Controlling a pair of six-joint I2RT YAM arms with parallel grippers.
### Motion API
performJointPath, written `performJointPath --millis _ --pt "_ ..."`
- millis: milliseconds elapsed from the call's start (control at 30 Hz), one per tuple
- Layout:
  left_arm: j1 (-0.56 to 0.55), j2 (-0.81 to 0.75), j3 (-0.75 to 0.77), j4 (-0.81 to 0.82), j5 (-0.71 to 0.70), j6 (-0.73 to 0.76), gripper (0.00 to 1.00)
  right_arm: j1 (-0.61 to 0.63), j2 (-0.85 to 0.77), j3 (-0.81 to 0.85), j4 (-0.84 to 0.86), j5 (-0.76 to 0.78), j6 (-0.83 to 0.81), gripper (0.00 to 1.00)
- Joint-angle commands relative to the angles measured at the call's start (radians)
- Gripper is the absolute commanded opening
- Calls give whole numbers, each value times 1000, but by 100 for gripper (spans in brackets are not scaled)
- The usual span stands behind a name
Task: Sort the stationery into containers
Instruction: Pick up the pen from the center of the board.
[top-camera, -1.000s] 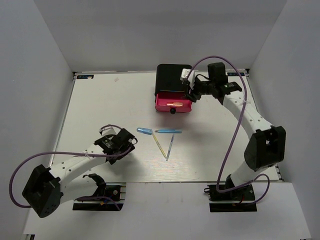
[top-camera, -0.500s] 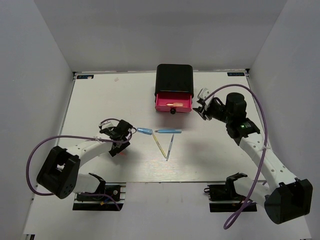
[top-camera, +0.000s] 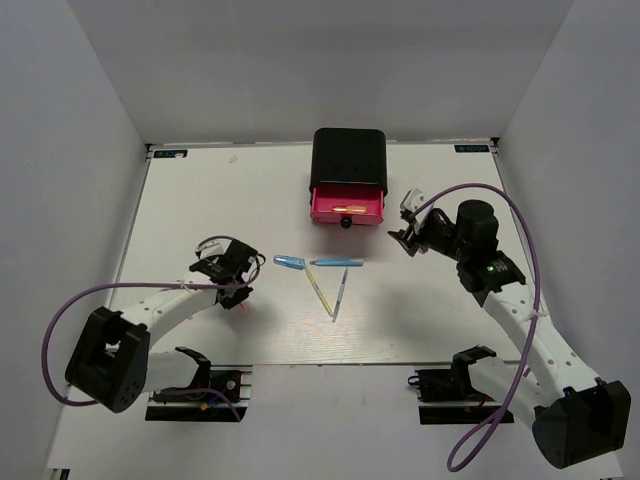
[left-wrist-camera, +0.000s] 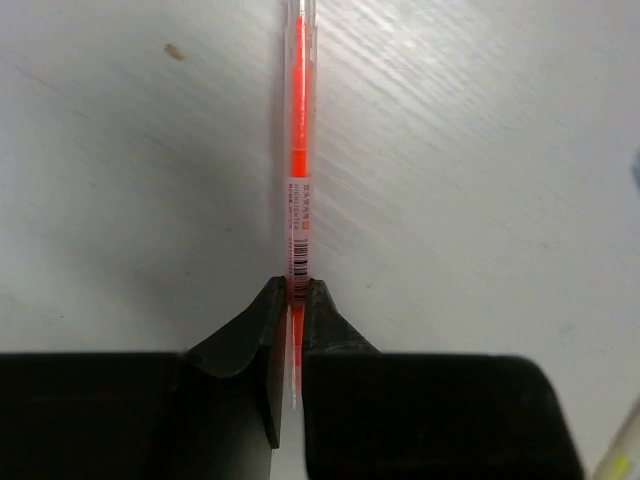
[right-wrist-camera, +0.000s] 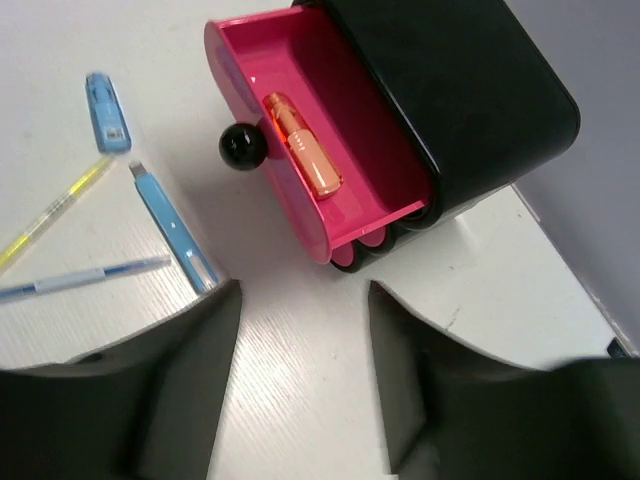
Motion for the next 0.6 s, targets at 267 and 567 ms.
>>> performJointPath --millis 267,567 --pt "-18 -143 316 345 437 693 0 -3 -83 -59 -57 -110 -38 58" --pt "-21 9 524 552 868 1161 0 -5 -98 -79 -111 -148 -61 10"
